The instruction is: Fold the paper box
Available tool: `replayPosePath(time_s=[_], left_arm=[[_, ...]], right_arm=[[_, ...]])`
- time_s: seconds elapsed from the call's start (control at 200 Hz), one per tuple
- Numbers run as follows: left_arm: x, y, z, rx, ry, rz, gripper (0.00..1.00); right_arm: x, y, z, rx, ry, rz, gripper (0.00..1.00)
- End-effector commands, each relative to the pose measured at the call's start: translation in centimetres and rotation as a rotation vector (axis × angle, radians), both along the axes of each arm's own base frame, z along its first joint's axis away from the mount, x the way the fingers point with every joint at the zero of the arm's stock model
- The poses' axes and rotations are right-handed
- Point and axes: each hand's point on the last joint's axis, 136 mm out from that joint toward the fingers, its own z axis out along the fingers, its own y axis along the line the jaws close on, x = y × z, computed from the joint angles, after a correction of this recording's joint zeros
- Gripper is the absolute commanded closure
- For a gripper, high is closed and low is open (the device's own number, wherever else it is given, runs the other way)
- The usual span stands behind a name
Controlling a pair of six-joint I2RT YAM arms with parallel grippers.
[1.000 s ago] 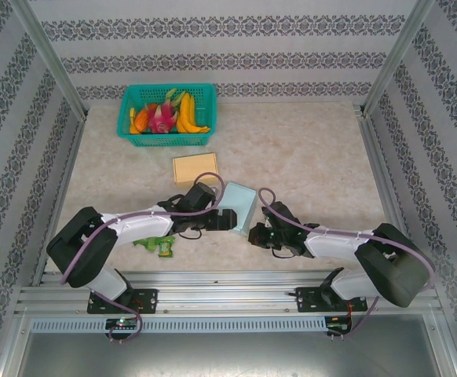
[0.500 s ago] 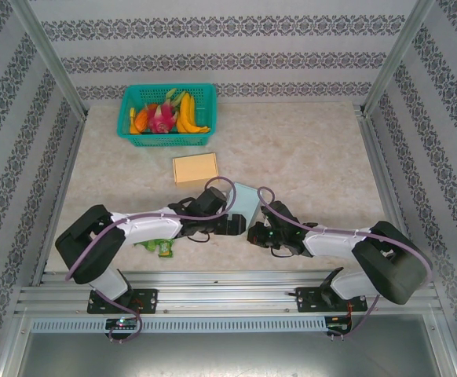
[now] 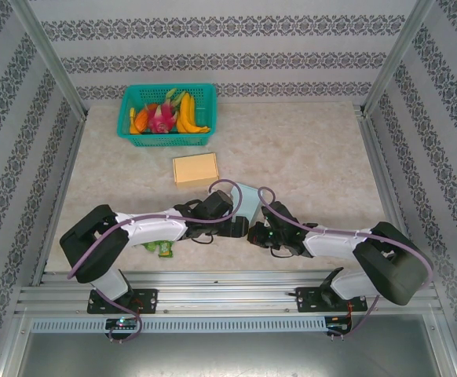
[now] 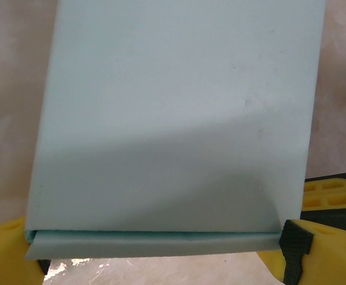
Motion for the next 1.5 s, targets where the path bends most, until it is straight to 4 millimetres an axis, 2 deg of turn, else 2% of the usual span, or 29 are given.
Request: replayPosePath(time_s=[0.0,0.205,0.43,0.565,0.585,0.704,0.889,1.054,1.074,1.179,1.309,1.494], left_arm=[[-4.2,-7.9,5.0,-0.267,0.039,-0.228,0.03],[-4.1,-7.7,5.6,-0.266,0.027,-0.213,0.03],[-1.5,-3.9,4.3,-0.137,-0.006,-0.07,0.02],[0.3,-1.3,3.7,-0.092,-0.019,0.015,0.02],[0.5,-0.9,3.6,-0.088,-0.019,0.024,0.01],[1.4,0.7,3.5,-0.077,-0.02,0.064,0.01],[2.3,2.5,3.8,-0.034,-0.049,0.088,0.0],[4.9,2.9,5.2,-0.037,-0.105,0.087,0.0],[5.3,2.9,5.4,-0.039,-0.111,0.083,0.0],[7.7,2.9,5.7,-0.025,-0.137,0.084,0.0],[10.7,2.1,5.0,-0.03,-0.123,0.086,0.0],[13.5,-0.1,3.2,-0.036,-0.078,0.058,0.0]], right_arm=[[2.3,1.4,2.2,0.047,-0.13,-0.025,1.0],[2.5,2.1,2.7,0.067,-0.15,-0.016,1.0],[2.1,0.6,2.9,0.033,-0.175,-0.051,1.0],[1.9,-1.0,3.0,-0.004,-0.181,-0.077,1.0],[1.2,-1.9,1.9,-0.031,-0.161,-0.079,1.0],[1.0,-4.3,1.0,-0.062,-0.13,-0.113,1.0],[1.2,-6.8,1.3,-0.115,-0.132,-0.144,1.0],[3.9,-8.5,3.0,-0.131,-0.19,-0.212,1.0],[4.9,-8.2,4.1,-0.113,-0.212,-0.215,1.0],[7.0,-7.6,4.9,-0.085,-0.209,-0.201,1.0],[9.5,-7.1,4.6,-0.068,-0.192,-0.19,1.0],[12.7,-6.2,3.9,-0.023,-0.164,-0.18,1.0]])
